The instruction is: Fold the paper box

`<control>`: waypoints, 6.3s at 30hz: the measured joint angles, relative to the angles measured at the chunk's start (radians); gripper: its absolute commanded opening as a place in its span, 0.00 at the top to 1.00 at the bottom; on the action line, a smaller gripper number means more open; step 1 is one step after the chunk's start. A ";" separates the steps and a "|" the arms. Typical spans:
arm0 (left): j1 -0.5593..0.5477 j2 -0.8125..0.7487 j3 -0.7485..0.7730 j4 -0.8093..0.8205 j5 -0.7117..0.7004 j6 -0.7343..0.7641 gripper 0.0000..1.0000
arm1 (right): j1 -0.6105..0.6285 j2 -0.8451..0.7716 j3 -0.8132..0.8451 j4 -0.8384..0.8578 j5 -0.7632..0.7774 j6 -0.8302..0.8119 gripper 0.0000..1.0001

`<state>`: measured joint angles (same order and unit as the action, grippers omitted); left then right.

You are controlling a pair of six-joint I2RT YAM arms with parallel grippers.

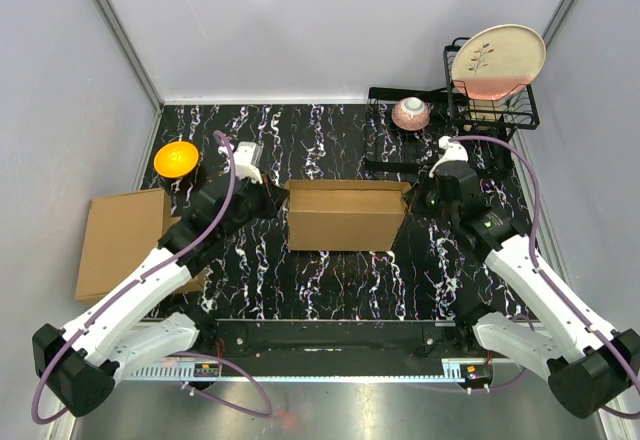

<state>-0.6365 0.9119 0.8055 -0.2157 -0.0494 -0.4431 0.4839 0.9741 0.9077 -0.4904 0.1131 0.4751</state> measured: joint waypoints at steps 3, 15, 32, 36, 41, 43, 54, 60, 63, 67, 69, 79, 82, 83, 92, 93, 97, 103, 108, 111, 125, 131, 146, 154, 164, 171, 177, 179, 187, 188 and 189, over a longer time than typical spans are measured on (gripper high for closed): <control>0.001 0.000 0.002 0.000 0.000 -0.030 1.00 | 0.000 0.005 0.003 0.000 0.002 -0.013 1.00; 0.002 0.015 0.031 0.007 0.019 -0.142 1.00 | 0.004 0.015 0.009 -0.005 0.037 -0.063 1.00; 0.006 0.006 0.029 0.016 0.014 -0.217 0.71 | 0.039 0.036 0.031 -0.027 0.086 -0.107 1.00; 0.006 -0.028 -0.042 0.037 -0.006 -0.208 0.70 | 0.042 0.036 0.032 -0.024 0.084 -0.108 1.00; 0.006 -0.049 -0.073 0.022 -0.039 -0.175 0.70 | 0.045 0.040 0.037 -0.023 0.083 -0.111 1.00; 0.006 -0.056 -0.073 0.021 -0.052 -0.158 0.70 | 0.045 0.042 0.038 -0.023 0.083 -0.112 1.00; 0.006 -0.083 -0.089 0.021 -0.094 -0.104 0.67 | 0.046 0.048 0.042 -0.023 0.080 -0.112 1.00; 0.006 -0.072 -0.096 0.022 -0.094 -0.088 0.72 | 0.047 0.050 0.042 -0.021 0.080 -0.112 1.00; 0.006 -0.064 -0.096 0.023 -0.094 -0.081 0.76 | 0.048 0.050 0.042 -0.020 0.079 -0.112 1.00; 0.006 -0.056 -0.096 0.023 -0.092 -0.077 0.83 | 0.053 0.052 0.042 -0.018 0.079 -0.112 1.00; 0.005 -0.054 -0.096 0.026 -0.090 -0.075 0.86 | 0.053 0.053 0.042 -0.015 0.079 -0.112 1.00; -0.005 -0.046 -0.095 0.031 -0.072 -0.069 1.00 | 0.060 0.056 0.042 -0.008 0.077 -0.112 1.00; -0.005 -0.046 -0.092 0.027 -0.063 -0.087 1.00 | 0.061 0.057 0.042 -0.008 0.080 -0.112 1.00; -0.005 -0.046 -0.089 0.024 -0.060 -0.092 1.00 | 0.061 0.058 0.042 -0.008 0.081 -0.113 1.00; -0.005 -0.047 -0.034 0.003 -0.055 -0.159 1.00 | 0.067 0.064 0.042 -0.008 0.097 -0.115 1.00; -0.005 -0.047 -0.030 0.001 -0.054 -0.169 1.00 | 0.068 0.064 0.042 -0.009 0.103 -0.116 1.00; -0.005 -0.047 -0.027 -0.002 -0.049 -0.207 1.00 | 0.074 0.065 0.042 -0.009 0.113 -0.119 1.00; -0.005 -0.056 -0.047 0.024 -0.034 -0.277 1.00 | 0.084 0.065 0.041 -0.010 0.135 -0.127 1.00; -0.004 -0.073 -0.098 0.063 -0.029 -0.344 1.00 | 0.095 0.065 0.040 -0.010 0.159 -0.136 1.00; -0.003 -0.073 -0.117 0.074 -0.028 -0.373 1.00 | 0.100 0.065 0.040 -0.010 0.169 -0.140 1.00; -0.003 -0.072 -0.149 0.088 -0.039 -0.325 1.00 | 0.114 0.065 0.040 -0.012 0.184 -0.143 1.00; -0.014 -0.072 -0.205 0.136 -0.057 -0.282 1.00 | 0.120 0.064 0.040 -0.015 0.183 -0.143 1.00; -0.136 -0.087 -0.233 0.174 -0.229 -0.174 1.00 | 0.136 0.019 0.017 -0.032 0.186 -0.135 0.87; -0.201 -0.088 -0.234 0.173 -0.299 -0.130 1.00 | 0.145 -0.031 0.006 -0.087 0.184 -0.111 0.76; -0.225 -0.088 -0.234 0.169 -0.343 -0.115 1.00 | 0.146 -0.077 0.006 -0.092 0.193 -0.100 1.00; -0.237 -0.088 -0.234 0.168 -0.362 -0.110 1.00 | 0.148 -0.076 0.006 -0.091 0.193 -0.093 1.00; -0.256 -0.090 -0.256 0.203 -0.391 -0.113 1.00 | 0.148 -0.106 -0.054 -0.053 0.191 -0.075 1.00; -0.264 -0.096 -0.279 0.234 -0.403 -0.117 1.00 | 0.148 -0.124 -0.083 -0.036 0.187 -0.061 1.00; -0.298 -0.105 -0.333 0.319 -0.460 -0.153 1.00 | 0.149 -0.161 -0.133 -0.002 0.182 0.002 0.74; -0.304 -0.105 -0.337 0.325 -0.470 -0.158 1.00 | 0.149 -0.175 -0.135 -0.007 0.181 0.010 0.70; -0.307 -0.105 -0.339 0.329 -0.475 -0.160 1.00 | 0.150 -0.185 -0.135 -0.018 0.176 0.021 0.66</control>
<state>-0.9436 0.8070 0.4664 0.1135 -0.5240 -0.6029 0.6338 0.7895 0.7731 -0.5087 0.2893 0.4957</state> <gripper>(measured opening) 0.007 0.211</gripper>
